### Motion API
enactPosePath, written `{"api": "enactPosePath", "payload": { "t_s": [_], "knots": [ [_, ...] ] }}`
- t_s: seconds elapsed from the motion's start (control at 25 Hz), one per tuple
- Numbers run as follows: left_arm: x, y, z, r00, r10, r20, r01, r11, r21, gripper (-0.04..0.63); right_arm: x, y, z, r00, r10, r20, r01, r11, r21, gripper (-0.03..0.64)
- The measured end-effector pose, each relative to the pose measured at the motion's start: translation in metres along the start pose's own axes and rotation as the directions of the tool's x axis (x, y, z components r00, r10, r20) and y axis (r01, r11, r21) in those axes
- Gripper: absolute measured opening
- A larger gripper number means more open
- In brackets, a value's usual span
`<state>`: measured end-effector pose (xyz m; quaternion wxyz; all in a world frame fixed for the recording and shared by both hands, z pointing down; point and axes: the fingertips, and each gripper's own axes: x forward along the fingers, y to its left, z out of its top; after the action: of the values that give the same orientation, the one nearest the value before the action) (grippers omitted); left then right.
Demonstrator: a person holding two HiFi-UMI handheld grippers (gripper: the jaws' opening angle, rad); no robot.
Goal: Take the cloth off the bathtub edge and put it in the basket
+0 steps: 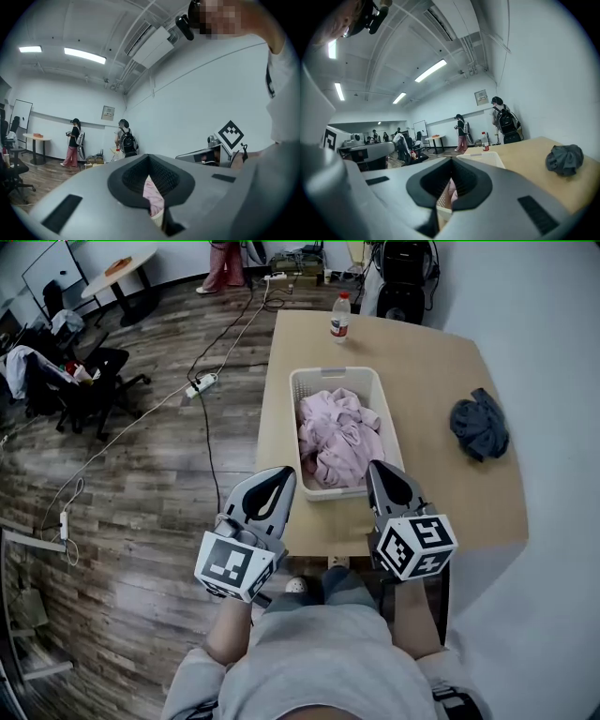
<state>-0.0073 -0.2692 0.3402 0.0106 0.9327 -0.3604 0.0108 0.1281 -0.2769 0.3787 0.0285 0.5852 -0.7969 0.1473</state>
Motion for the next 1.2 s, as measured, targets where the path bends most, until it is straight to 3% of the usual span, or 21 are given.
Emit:
{"api": "enactPosePath", "payload": {
  "t_s": [0.6, 1.2],
  "knots": [
    [-0.025, -0.032, 0.010, 0.991, -0.123, 0.043, 0.122, 0.992, 0.026, -0.004, -0.062, 0.038, 0.017, 0.991, -0.061, 0.119, 0.065, 0.998, -0.027, 0.009],
    [-0.042, -0.065, 0.028, 0.993, -0.093, 0.077, 0.090, 0.995, 0.047, -0.003, -0.105, 0.053, 0.034, 0.983, -0.016, 0.181, 0.033, 0.995, -0.089, 0.009]
  ]
}}
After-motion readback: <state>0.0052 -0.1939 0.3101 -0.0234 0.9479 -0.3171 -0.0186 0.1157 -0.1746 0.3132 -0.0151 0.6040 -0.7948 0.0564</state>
